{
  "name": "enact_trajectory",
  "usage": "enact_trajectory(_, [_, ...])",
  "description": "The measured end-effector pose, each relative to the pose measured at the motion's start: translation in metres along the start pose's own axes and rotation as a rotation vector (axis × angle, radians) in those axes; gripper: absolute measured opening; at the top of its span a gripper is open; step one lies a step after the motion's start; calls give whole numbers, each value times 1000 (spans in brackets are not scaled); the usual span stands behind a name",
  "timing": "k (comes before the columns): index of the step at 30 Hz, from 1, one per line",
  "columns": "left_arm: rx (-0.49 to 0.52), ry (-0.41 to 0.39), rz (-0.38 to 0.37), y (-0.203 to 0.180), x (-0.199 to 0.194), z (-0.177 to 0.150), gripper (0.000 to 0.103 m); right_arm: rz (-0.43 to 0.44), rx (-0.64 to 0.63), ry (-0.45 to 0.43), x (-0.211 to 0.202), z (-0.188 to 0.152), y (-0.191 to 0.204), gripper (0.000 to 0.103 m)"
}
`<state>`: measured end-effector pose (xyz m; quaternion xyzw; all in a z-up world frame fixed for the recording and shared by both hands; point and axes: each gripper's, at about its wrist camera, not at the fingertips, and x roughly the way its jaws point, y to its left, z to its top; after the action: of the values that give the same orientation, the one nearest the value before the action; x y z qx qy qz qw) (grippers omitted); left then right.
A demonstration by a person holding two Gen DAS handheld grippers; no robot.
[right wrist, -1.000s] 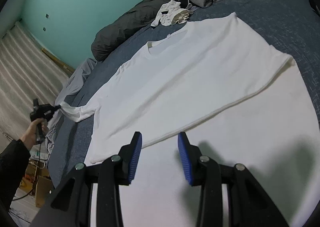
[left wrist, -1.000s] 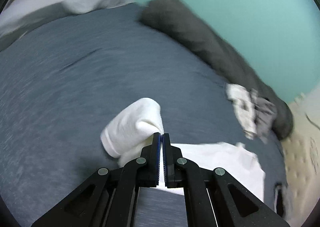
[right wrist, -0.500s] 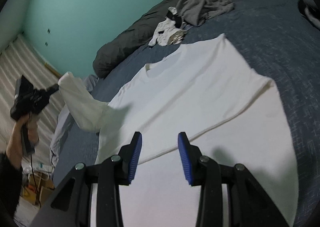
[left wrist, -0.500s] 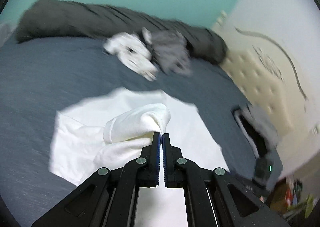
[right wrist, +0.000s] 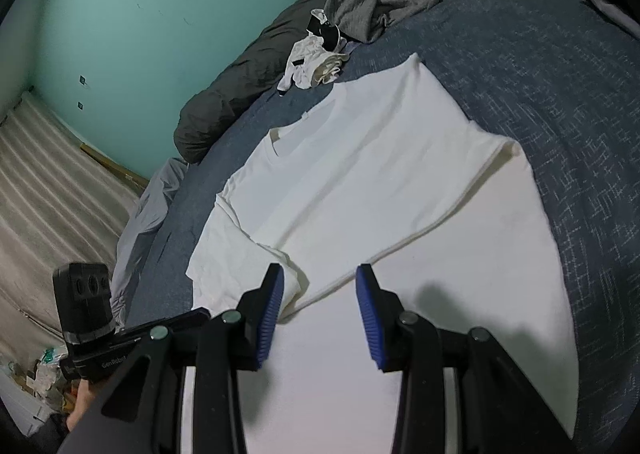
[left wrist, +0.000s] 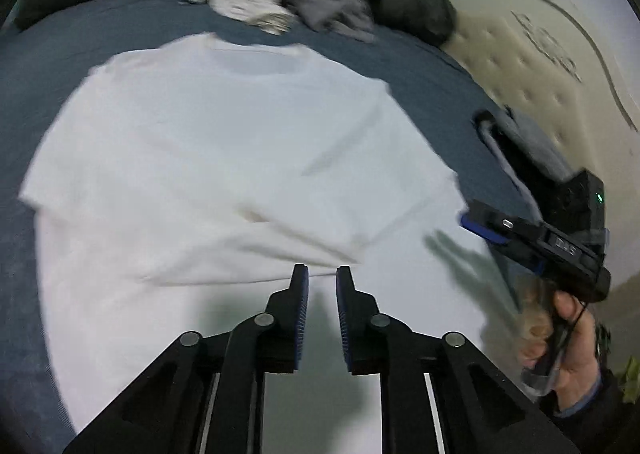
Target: Fold clothes
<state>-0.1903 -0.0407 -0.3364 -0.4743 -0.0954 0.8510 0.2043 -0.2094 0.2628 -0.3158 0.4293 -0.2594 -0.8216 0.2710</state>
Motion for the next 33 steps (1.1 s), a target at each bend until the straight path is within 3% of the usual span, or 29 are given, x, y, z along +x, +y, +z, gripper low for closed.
enact_trajectory(4, [-92, -66, 93, 44, -19, -9, 18, -2, -10, 20, 7, -4, 5, 37])
enact_trajectory(10, [-160, -118, 129, 85, -32, -31, 19, -39, -134, 80, 26, -16, 34, 38])
enact_trajectory(13, [-177, -122, 124, 98, -35, -47, 19, -54, -174, 97, 34, -24, 46, 40])
enact_trajectory(15, [-202, -119, 87, 101, -34, -49, 19, -64, -194, 116, 42, -26, 54, 52])
enact_trajectory(22, [-175, -138, 82, 102, -45, -45, 19, -105, -237, 175, 76, -15, 83, 54])
enact_trajectory(25, [-186, -149, 80, 105, -50, -46, 19, -166, -274, 203, 96, -9, 99, 54])
enact_trajectory(32, [-204, -171, 68, 115, -60, -47, 21, -289, -468, 290, 146, -20, 131, 52])
enact_trajectory(33, [-212, -175, 68, 117, -61, -47, 21, -304, -483, 299, 150, -22, 131, 38])
